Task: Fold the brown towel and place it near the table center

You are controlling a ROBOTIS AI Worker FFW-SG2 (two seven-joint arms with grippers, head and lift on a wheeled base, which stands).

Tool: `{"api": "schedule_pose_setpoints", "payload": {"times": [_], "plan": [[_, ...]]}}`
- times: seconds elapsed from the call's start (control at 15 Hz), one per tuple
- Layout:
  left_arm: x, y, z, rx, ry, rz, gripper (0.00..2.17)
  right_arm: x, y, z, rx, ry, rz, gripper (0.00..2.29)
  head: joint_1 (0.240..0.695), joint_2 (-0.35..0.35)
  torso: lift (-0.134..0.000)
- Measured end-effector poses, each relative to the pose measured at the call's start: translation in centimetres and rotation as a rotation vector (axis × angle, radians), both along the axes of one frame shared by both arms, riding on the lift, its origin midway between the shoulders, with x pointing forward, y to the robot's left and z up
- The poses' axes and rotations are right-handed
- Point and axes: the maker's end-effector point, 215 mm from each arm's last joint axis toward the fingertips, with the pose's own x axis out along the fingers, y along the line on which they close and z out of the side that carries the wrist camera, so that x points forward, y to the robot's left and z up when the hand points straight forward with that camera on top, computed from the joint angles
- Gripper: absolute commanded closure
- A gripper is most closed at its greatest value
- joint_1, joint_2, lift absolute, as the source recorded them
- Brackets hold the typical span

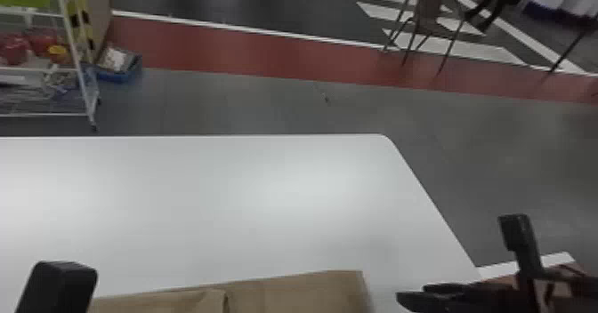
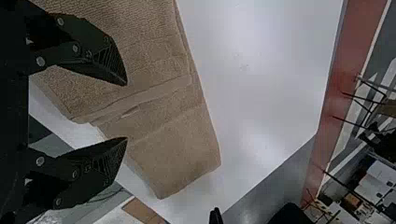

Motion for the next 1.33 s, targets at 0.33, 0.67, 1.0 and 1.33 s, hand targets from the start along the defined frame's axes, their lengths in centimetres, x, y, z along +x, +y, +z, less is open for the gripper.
{"api": "schedule_pose_setpoints", "payload": {"times": [0.33, 0.67, 1.0, 1.33], "plan": [[1.5, 4.0, -0.6, 0.027, -0.007, 0.085, 0.03, 1.3, 0.9, 1.4, -0.019, -0.07, 0.053, 0.05, 0.695, -0.35, -0.122], [4.0, 14.4, -0.1, 0.031, -0.066, 0.239, 0.03, 1.3, 5.8, 1.5, 0.051, -0.073, 0.111, 0.07, 0.695, -0.317, -0.122], [5.6, 24.8, 0.8, 0.017, -0.197, 0.369, 0.03, -0.3, 13.9, 0.2, 0.16, -0.009, 0.218, 0.08, 0.695, 0.067, -0.122], [4.9, 29.5, 0.2, -0.009, -0.209, 0.447, 0.03, -1.9, 21.8, -0.2, 0.247, 0.061, 0.33, 0.08, 0.695, 0.343, -0.122]]}}
